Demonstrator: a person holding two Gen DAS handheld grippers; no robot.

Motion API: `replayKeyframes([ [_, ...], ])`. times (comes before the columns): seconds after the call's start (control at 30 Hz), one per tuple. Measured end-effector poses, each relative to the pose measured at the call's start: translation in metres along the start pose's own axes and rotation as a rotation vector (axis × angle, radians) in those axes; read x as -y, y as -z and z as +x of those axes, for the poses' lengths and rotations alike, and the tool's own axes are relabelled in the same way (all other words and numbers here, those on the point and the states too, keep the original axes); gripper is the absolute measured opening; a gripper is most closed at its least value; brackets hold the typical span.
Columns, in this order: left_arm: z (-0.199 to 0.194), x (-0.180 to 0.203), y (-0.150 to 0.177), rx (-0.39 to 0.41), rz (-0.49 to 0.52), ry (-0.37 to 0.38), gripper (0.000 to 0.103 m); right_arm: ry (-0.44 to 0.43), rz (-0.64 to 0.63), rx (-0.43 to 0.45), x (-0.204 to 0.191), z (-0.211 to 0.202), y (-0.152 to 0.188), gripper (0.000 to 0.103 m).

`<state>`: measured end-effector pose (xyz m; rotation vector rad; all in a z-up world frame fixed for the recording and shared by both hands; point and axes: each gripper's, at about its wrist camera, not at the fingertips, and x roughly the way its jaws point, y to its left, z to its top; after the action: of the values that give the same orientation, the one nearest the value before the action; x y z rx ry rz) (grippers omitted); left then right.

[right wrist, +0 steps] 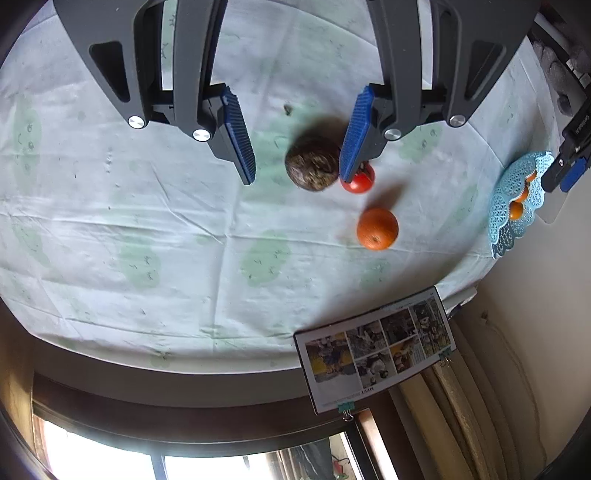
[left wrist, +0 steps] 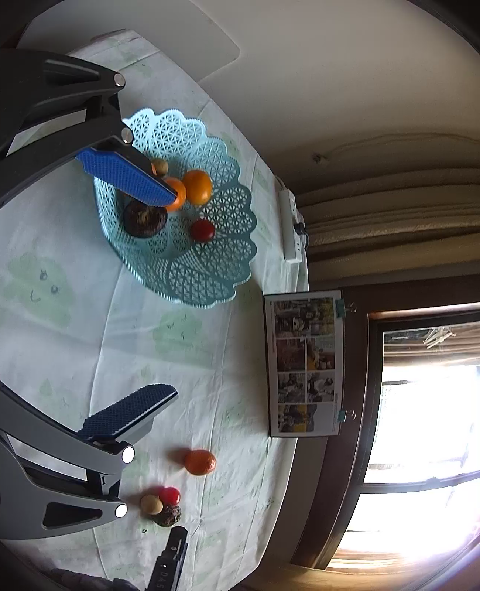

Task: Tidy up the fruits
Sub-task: 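Move both open tools back toward the remaining fruits on the table, then close the right tool around the second passion fruit while the left tool approaches an orange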

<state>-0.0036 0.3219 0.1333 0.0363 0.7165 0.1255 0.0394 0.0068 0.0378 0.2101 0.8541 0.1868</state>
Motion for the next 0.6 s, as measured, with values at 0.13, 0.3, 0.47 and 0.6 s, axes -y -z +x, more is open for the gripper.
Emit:
replayKeyframes([
  [0.13, -0.002, 0.016, -0.001, 0.004, 0.031, 0.016, 0.098, -0.004, -0.011, -0.019, 0.003, 0.002, 0.005, 0.048],
  [0.3, -0.002, 0.026, -0.002, 0.000, 0.046, 0.025, 0.098, -0.025, -0.039, -0.045, -0.001, 0.008, 0.009, 0.048],
  [0.47, -0.002, 0.029, -0.001, -0.003, 0.051, 0.026, 0.098, -0.037, -0.046, -0.072, -0.005, 0.017, 0.010, 0.048],
  [0.6, -0.002, 0.031, -0.001, -0.006, 0.054, 0.029, 0.098, -0.028, -0.067, -0.074, -0.007, 0.024, 0.005, 0.048],
])
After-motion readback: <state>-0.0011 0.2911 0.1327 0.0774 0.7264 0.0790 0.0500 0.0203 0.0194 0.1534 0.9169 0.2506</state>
